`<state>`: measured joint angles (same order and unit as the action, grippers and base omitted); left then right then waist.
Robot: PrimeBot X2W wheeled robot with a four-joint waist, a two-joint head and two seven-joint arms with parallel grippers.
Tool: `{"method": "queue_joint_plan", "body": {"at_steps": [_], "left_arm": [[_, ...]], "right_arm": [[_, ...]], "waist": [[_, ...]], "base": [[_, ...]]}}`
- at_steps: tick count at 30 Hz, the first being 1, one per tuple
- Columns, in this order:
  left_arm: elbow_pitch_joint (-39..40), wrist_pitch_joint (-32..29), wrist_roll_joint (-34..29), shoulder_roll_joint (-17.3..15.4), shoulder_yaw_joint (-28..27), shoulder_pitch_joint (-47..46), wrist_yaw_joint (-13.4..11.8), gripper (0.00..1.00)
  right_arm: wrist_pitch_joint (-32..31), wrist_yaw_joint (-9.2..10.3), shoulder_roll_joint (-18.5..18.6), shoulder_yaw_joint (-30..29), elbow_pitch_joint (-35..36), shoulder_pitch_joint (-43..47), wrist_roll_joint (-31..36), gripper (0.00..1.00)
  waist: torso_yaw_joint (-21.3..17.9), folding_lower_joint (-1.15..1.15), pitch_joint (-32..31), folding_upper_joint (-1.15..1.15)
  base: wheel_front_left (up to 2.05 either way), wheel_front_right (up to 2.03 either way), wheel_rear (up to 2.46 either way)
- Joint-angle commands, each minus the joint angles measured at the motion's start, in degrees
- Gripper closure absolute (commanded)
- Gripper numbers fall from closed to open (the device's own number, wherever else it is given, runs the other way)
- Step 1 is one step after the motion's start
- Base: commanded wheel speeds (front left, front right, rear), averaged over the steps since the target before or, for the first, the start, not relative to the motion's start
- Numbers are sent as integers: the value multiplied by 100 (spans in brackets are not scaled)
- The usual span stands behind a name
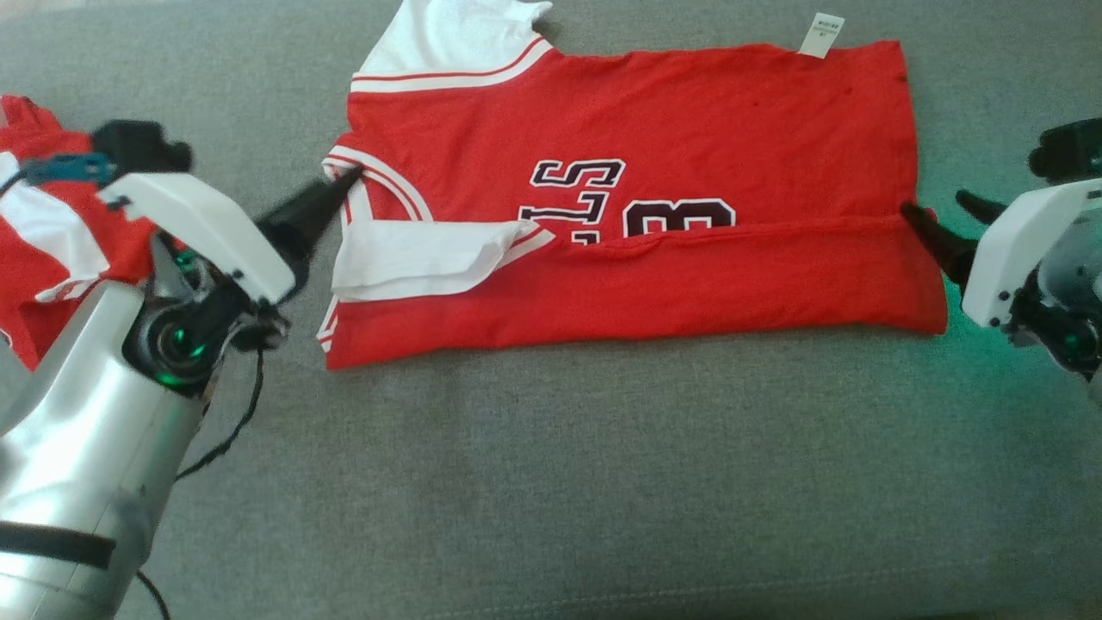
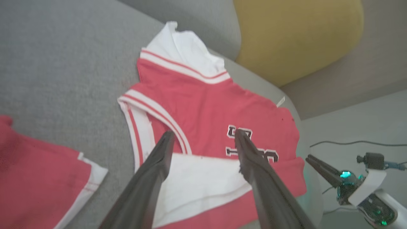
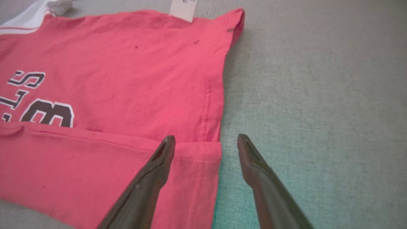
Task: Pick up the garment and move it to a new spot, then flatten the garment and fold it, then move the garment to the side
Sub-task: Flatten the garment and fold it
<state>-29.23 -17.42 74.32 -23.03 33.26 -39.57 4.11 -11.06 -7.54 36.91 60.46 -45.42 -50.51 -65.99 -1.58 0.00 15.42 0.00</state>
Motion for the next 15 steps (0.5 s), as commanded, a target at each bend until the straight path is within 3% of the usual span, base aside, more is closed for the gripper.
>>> {"method": "queue_joint_plan", "body": {"at_steps": [1,9,12,15], "left_arm": [[69,336,-93,-137,-384,-409,60,0],[-23,2028,-127,325,-933,-266,212,0],[150,2581,-176,398,-1053,8,260,0],[364,3005,-352,431,-1102,391,281,0]], "right_arm": [[299,5,109,-108,-68,-38,-7,0],[2314,5,-21,-576,-299,223,167,0],[2579,5,-57,-859,-222,394,389,0],[2601,5,-118,-1715,199,593,902,0]], "waist": [[4,0,-51,0],[79,0,-424,0],[76,0,-592,0],[60,0,-750,0]], "base": [[0,0,0],[0,0,0],[0,0,0],[0,0,0]]}}
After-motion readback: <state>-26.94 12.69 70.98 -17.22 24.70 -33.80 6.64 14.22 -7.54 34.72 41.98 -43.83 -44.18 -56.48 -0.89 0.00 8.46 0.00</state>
